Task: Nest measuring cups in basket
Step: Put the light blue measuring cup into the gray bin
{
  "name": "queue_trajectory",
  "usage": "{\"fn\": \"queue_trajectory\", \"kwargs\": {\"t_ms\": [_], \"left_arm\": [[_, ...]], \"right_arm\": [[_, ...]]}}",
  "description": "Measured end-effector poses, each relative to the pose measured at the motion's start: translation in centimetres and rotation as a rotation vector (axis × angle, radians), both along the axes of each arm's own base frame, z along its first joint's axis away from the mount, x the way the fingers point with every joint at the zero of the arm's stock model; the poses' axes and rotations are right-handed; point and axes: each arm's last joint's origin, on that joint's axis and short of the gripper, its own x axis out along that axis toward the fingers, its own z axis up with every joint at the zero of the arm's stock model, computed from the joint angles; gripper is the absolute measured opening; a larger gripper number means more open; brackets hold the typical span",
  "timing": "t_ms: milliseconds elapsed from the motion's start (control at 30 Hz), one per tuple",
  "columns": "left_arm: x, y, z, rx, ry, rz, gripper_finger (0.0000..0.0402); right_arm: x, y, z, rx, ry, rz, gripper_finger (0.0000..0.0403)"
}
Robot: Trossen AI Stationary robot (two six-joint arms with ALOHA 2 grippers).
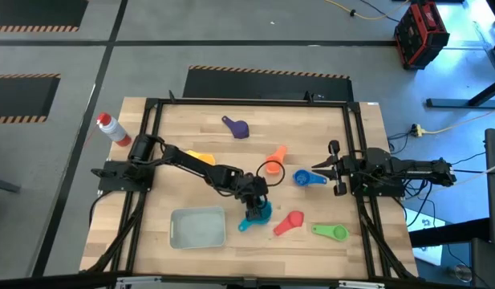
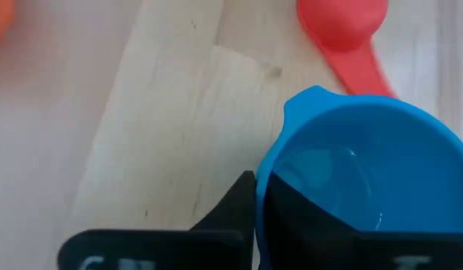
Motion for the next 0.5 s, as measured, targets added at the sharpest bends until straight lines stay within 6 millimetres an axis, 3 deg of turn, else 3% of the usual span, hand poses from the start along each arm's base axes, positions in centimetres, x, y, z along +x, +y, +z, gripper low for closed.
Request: {"fn": "queue_trajectory", "kwargs": {"t_ms": [200,500], "left_arm": [[0.5,0.4,1.6,0.002,-0.037,-0.007,0.0006],[0.9,-0.1,8.5,0.009,-0.03,-0.141,0.0004]], "right_arm": [[0.0,0.0,0.0,0.0,0.001,0.001,0.0053],[0.0,0.0,0.1,0.004,-0.014,0.0,0.0053]]}}
